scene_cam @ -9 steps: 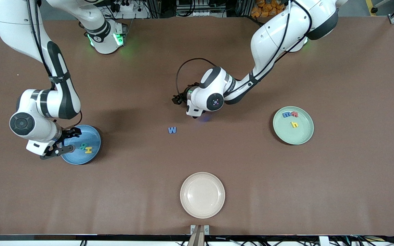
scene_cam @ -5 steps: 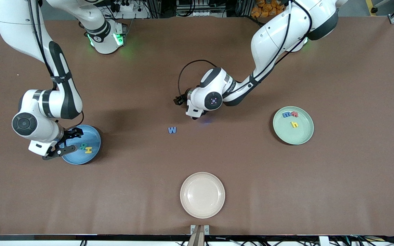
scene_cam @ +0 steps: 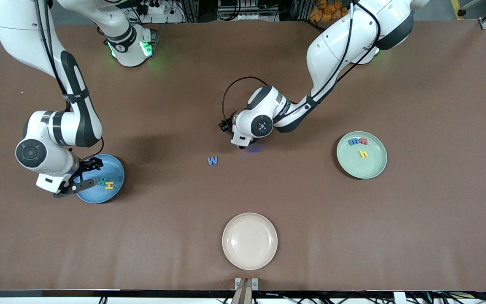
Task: Sort uppercase to blue plate, lowercase to green plate
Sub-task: 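Release the Q on the blue plate while the left gripper grasps the g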
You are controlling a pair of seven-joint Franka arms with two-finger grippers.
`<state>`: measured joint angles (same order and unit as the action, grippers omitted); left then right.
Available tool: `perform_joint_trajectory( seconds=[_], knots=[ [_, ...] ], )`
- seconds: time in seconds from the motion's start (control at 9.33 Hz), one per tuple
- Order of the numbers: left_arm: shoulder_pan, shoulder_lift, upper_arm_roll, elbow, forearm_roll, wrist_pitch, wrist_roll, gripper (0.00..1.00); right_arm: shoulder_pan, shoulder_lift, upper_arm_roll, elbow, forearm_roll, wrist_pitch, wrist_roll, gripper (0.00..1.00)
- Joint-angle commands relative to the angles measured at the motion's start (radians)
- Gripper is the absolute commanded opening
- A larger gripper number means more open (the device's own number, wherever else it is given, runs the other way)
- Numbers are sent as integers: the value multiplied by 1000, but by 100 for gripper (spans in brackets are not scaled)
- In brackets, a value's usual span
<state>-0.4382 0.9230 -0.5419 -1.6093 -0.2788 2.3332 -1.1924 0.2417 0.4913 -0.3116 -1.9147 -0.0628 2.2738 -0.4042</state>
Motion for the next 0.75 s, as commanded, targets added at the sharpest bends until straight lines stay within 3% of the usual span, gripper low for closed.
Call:
perform_joint_trajectory(
  seconds=[0.0, 0.32, 0.64],
  knots=[
    [-17, 13, 16, 26, 20, 0, -10, 63, 1, 4, 6, 13, 0, 0, -15, 100],
    [-17, 25, 17, 48, 23, 0, -33, 45, 7, 6, 6, 25, 1, -2, -12, 100],
    [-11, 25, 22, 49, 21, 0, -33, 37, 19, 19, 6, 60, 3, -7, -4, 100]
  ],
)
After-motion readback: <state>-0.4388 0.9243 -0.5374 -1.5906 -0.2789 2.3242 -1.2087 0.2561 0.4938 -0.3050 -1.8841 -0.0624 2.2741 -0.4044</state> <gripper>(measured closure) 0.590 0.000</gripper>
